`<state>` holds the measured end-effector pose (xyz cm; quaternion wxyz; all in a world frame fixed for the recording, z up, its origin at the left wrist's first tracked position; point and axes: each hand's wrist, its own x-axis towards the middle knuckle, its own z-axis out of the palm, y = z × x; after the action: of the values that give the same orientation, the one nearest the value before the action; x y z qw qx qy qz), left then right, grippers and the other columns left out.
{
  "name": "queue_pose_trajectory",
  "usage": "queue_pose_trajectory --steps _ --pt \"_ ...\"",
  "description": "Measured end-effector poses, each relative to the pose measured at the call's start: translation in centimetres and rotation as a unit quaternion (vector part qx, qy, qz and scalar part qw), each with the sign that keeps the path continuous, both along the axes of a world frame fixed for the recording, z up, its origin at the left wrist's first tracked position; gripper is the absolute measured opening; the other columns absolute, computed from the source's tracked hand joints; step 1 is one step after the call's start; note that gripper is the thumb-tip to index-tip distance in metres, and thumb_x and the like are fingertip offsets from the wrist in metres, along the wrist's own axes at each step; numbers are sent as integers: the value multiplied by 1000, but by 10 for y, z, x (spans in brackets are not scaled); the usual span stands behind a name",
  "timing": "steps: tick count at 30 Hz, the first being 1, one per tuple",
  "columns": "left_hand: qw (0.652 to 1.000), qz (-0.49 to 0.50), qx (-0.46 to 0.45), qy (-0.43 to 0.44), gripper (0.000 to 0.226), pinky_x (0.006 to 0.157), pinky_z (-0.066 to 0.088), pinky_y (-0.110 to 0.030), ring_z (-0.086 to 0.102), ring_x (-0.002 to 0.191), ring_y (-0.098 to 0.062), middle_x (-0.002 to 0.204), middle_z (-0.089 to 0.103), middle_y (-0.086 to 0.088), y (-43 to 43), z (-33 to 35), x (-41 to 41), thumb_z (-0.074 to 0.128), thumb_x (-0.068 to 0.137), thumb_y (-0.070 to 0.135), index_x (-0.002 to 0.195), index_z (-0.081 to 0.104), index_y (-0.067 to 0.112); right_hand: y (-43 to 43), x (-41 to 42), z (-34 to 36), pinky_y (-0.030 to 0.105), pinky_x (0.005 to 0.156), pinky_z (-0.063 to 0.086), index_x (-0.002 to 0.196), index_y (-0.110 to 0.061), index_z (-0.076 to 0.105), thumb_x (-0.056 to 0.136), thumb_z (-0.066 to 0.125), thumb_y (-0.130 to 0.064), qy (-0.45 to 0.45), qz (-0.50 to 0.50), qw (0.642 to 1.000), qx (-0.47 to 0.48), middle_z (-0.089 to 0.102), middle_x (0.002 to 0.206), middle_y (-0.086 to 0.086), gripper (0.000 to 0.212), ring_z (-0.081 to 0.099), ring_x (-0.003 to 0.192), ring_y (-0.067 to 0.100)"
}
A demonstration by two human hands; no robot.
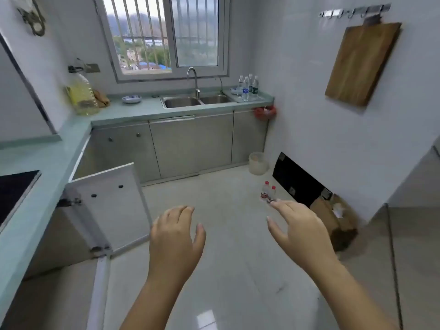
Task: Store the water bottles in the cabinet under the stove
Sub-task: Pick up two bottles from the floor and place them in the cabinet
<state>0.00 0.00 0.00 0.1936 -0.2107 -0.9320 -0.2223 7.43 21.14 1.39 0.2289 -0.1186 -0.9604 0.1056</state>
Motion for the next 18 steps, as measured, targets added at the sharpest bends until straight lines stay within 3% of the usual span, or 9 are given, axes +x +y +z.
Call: queue_pose_trajectory --steps 10,18 --pt "999 -37 3 -2 45 80 50 -45 64 90 -31 95 69 -11 86 -45 -106 38 78 32 98 67 5 83 -78 -50 39 83 48 107 -9 62 82 60 -24 -41 -94 993 -51 68 107 9 28 61 100 28" --pt "994 -65 -3 -89 53 87 45 -42 61 102 -27 107 67 -7 216 -71 -209 34 78 39 107 64 8 221 -164 -69 39 86 45 110 -9 60 83 58 -23 -46 -144 982 -116 66 112 10 30 58 105 27"
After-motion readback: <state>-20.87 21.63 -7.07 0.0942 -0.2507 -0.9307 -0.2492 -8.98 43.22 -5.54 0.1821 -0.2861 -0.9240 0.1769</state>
